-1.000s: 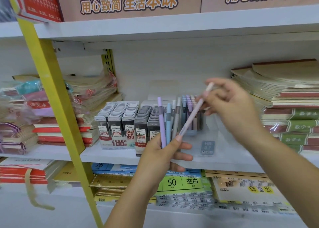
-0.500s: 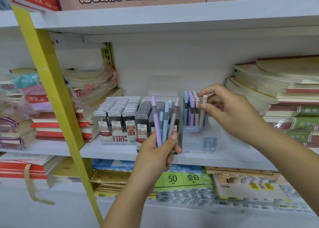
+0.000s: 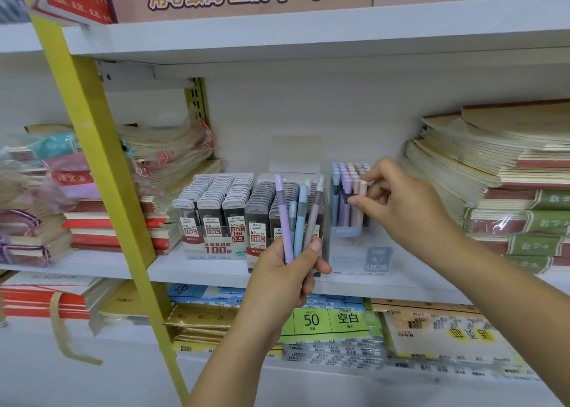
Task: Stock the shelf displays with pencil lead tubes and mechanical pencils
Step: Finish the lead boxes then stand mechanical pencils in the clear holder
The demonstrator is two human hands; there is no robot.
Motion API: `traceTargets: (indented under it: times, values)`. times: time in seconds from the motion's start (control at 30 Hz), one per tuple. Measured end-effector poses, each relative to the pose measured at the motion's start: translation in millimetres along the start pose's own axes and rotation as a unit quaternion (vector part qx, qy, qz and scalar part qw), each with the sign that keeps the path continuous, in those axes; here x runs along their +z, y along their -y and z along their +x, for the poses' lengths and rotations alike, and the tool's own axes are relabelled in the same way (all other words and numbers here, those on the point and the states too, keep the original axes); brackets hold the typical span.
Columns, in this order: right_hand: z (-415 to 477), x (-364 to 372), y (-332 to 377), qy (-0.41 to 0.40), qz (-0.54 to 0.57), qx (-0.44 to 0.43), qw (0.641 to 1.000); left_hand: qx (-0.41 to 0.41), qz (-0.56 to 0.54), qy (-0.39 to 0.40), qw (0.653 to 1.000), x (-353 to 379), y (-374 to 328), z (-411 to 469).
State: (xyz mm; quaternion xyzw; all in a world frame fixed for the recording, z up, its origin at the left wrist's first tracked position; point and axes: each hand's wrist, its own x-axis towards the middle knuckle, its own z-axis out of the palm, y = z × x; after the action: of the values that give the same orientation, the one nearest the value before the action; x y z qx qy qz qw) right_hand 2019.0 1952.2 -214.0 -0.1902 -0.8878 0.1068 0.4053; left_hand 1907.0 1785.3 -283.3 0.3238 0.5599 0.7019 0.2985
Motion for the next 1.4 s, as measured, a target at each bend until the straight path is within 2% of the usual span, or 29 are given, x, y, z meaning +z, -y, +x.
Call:
traceTargets:
  times: [0.1,0.17,0.23,0.33,0.4,0.5,0.57,0.63,0.73,0.83,1.07,1.3,1.4]
  values:
    - [-0.5,1.2,0.0,0.010,-0.054,-0.004,0.998,-0.001,-0.002,0.006,1.000,0.7,-0.9,-0.4]
    - [-3.0,-3.0,4.1,-0.048,-0.029,-0.009,0.998,-0.001,-0.004,0.011,1.000,0.8,-1.7,-0.1]
    - [-9.0,-6.6,15.3,-0.072,0.097,0.009,0.993,0.003,-0.004,0.027,1.000,2.5,-3.9,0.1]
    - [-12.8,-6.0,34.8,0.027,0.318,0.078,0.945,0.020,0.010,0.058,0.998,8.5,-6.8,1.2]
    - [-12.1,-5.5,39.3,0.047,0.388,0.097,0.915,0.024,0.020,0.066,0.997,11.9,-7.8,0.8]
    - [-6.8,-23.5,34.2,-0.046,0.418,0.102,0.901,0.031,0.024,0.059,0.997,10.0,-6.5,-0.2]
    - [-1.6,-41.2,22.3,-0.127,0.395,0.072,0.907,0.032,0.015,0.042,0.998,5.8,-5.4,-0.3]
    - [4.5,-52.6,11.9,-0.146,0.333,0.034,0.931,0.032,0.011,0.028,0.999,2.8,-5.3,-0.2]
    - [9.9,-46.4,0.0,-0.095,0.236,0.014,0.967,0.033,-0.003,0.018,0.999,2.8,-4.2,0.0]
    - [9.8,-31.6,-7.5,-0.047,0.154,0.011,0.987,0.037,0.005,-0.002,0.999,4.4,-2.5,0.6]
    - [5.8,-15.7,-13.8,0.007,0.093,0.013,0.996,0.024,0.028,-0.014,0.999,3.3,-0.1,2.9]
    - [10.2,-15.4,-14.1,-0.001,0.029,0.014,0.999,0.023,0.023,-0.016,0.999,3.5,-0.7,3.8]
    - [10.0,-11.5,-13.5,-0.017,-0.019,-0.016,1.000,0.021,0.015,-0.014,1.000,3.7,-1.0,4.3]
